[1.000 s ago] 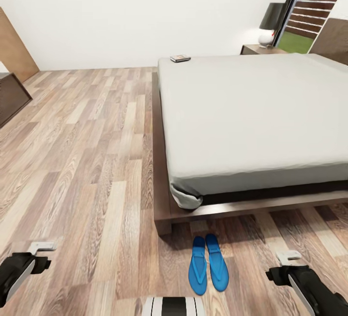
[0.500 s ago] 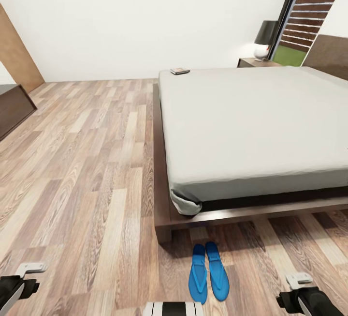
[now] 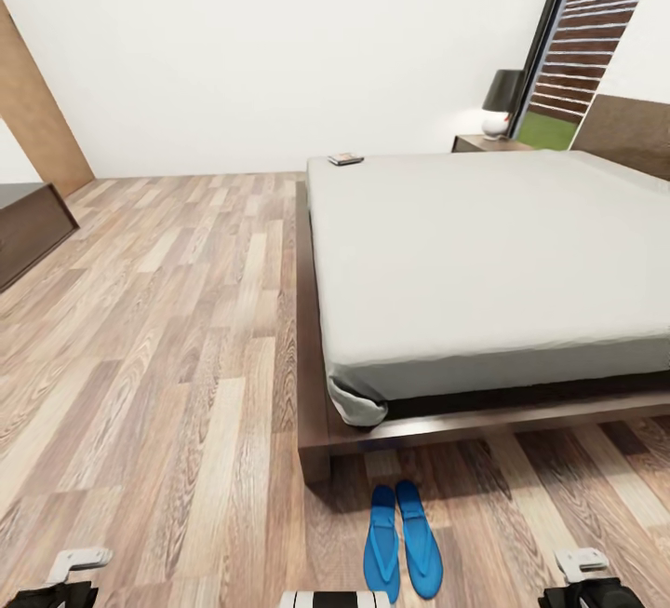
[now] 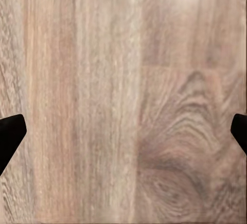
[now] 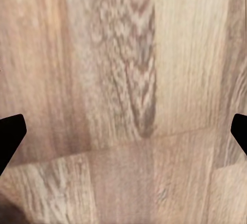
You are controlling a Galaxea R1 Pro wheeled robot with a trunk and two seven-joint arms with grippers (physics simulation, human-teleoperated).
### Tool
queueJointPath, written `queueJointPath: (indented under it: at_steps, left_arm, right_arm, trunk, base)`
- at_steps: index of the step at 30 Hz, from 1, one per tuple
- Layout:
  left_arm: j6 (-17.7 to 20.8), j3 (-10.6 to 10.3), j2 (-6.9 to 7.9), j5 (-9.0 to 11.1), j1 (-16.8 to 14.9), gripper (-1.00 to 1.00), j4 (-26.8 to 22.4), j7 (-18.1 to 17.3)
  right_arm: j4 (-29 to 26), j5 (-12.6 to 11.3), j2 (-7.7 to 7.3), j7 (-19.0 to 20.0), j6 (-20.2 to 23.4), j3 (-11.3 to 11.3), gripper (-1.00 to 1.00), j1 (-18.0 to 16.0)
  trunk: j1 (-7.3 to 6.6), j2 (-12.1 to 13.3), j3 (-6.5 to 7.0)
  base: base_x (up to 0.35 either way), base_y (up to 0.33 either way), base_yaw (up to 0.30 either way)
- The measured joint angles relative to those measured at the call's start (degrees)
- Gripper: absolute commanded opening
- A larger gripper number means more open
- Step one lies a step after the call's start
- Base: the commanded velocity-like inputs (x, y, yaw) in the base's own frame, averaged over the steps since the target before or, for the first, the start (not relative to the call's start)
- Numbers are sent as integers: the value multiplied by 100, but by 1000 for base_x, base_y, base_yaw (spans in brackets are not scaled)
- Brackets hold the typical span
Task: In the bedroom, move the book from the bed onto either nightstand, and place the two sandals side by side next to the bed.
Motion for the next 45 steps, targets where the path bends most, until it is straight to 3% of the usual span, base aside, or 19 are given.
queueJointPath:
  at_steps: [6, 13, 19, 27, 45]
  left_arm:
    - [-336, 10, -201, 12, 241, 100, 117, 6]
    - [-756, 15, -281, 18, 744, 100, 136, 11]
    - [-1034, 15, -359, 20, 1042, 100, 144, 13]
    - [-1326, 22, -494, 21, 1309, 100, 151, 13]
    - [-1510, 17, -638, 8, 1367, 100, 158, 22]
  right_arm:
    - [489, -23, 19, -3, -432, 2, 100, 2]
    - [1226, -38, 35, -9, -1319, 3, 100, 2]
    - [1609, -42, 73, -11, -1719, -4, 100, 2]
    - [1848, -43, 130, -12, -1893, -13, 100, 2]
    - [2096, -25, 48, -13, -2029, -24, 100, 2]
  trunk:
    - [-16, 8, 133]
    - [-34, 17, 288]
    - [-49, 25, 421]
    - [-70, 36, 598]
    - [-116, 60, 998]
  base:
    - [0, 0, 0]
    - [0, 0, 0]
    - [0, 0, 0]
    - [0, 0, 0]
    - [0, 0, 0]
